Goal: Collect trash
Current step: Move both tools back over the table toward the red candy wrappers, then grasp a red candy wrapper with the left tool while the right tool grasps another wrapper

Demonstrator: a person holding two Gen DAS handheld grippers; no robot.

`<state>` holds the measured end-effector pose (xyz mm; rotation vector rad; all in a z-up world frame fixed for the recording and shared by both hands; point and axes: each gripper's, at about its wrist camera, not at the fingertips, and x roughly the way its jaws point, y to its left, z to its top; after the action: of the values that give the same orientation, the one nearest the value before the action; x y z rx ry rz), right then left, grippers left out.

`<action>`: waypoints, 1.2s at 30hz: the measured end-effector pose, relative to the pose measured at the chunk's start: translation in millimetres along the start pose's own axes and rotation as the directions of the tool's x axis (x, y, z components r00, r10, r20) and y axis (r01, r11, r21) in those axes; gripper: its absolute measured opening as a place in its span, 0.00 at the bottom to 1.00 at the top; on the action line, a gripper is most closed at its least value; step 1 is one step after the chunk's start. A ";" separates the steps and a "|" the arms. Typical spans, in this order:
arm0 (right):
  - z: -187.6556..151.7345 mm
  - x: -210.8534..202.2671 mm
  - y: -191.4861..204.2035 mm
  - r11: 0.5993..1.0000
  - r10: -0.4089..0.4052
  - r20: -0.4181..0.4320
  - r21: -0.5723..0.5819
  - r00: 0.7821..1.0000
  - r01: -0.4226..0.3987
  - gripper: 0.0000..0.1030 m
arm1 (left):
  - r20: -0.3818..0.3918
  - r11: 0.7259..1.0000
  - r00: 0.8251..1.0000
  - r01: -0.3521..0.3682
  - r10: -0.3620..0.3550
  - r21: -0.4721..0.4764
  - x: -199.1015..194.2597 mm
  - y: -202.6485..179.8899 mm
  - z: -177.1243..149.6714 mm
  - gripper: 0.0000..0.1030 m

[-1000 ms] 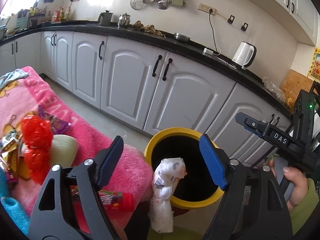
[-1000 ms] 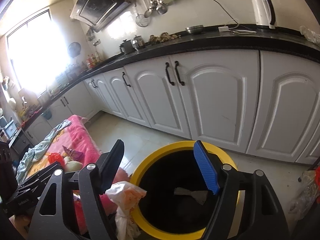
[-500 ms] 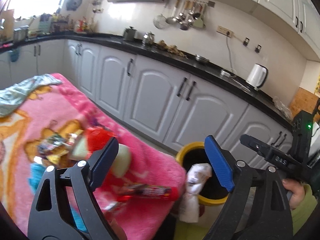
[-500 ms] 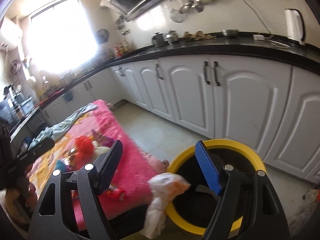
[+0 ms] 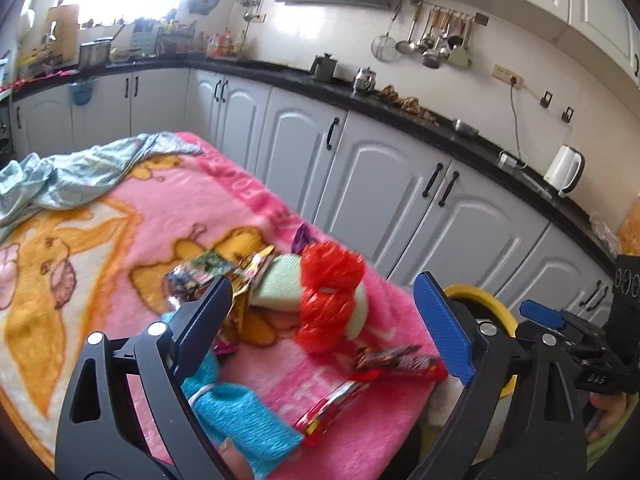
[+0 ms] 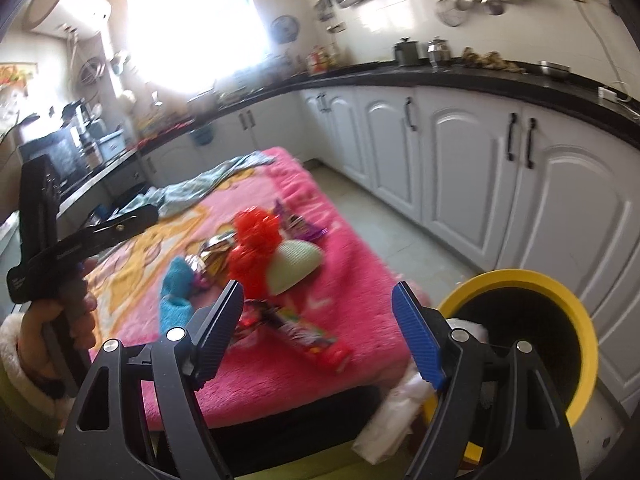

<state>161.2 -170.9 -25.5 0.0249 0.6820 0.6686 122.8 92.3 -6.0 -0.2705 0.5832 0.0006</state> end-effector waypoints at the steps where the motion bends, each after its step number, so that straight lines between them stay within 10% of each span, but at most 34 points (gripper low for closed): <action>1: -0.9 4.6 3.6 1.000 0.017 -0.013 -0.004 1.000 -0.017 0.72 | -0.013 1.000 1.000 0.001 -0.001 0.003 1.4 1.3 -3.2 0.81; 9: -7.7 41.4 17.7 0.991 0.136 -0.108 0.008 0.985 -0.136 0.71 | -0.180 0.993 0.983 0.046 -0.026 0.105 23.4 7.7 -32.2 0.74; 24: -5.5 97.3 24.1 0.975 0.216 -0.232 0.003 0.949 -0.221 0.44 | -0.429 0.921 0.901 0.217 -0.062 0.324 64.6 -28.0 -73.9 0.45; 28: -3.5 110.7 24.6 0.971 0.235 -0.263 0.015 0.936 -0.239 0.21 | -0.471 0.915 0.881 0.224 -0.043 0.336 76.0 -30.5 -80.1 0.43; 36: 14.7 76.3 6.2 0.974 0.225 -0.154 0.050 0.962 -0.220 0.20 | -0.515 0.916 0.857 0.218 -0.016 0.335 92.6 -30.4 -87.1 0.21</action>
<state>210.5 -119.1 -56.4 0.0805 0.8517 0.8822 155.2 34.0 -118.4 0.0876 1.0736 -0.3141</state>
